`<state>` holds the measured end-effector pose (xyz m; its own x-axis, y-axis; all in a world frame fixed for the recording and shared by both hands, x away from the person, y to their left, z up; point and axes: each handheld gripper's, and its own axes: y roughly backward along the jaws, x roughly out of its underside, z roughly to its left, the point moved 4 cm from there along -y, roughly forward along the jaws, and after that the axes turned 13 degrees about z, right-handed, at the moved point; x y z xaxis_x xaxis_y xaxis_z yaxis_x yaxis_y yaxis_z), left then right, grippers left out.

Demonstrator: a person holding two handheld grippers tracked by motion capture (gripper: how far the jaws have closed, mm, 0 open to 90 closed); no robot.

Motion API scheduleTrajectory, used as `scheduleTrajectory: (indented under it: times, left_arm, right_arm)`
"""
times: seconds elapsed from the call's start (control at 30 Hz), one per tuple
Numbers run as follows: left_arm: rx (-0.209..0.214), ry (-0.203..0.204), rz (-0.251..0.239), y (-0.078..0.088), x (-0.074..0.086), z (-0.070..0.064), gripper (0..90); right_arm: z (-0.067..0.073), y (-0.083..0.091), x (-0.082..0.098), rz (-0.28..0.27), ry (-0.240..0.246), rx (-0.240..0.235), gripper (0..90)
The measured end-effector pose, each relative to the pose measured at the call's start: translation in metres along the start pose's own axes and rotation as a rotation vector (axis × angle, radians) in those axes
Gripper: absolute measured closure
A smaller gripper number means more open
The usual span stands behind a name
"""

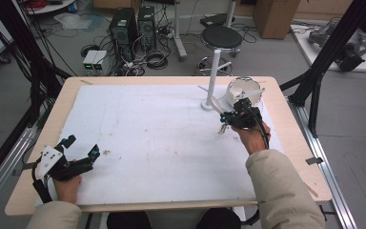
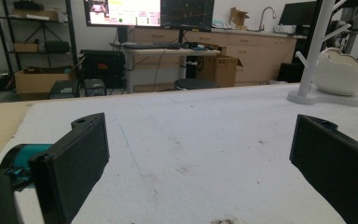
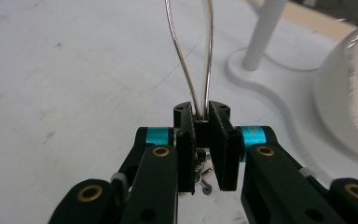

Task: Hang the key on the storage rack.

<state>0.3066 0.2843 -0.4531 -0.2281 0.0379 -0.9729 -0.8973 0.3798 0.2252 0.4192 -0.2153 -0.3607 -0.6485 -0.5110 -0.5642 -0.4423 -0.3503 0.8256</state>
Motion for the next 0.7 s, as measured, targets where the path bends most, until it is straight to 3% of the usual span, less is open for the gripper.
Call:
scheduleTrajectory:
  times: [0.33, 0.7]
  left_arm:
    - [0.001, 0.005, 0.004, 0.000, 0.000, 0.001, 5.0]
    - [0.001, 0.005, 0.004, 0.000, 0.000, 0.000, 5.0]
  right_arm:
    - [-0.009, 0.007, -0.024, -0.131, -0.057, 0.104, 81.6]
    - [-0.019, -0.005, -0.030, -0.159, -0.120, 0.139, 81.6]
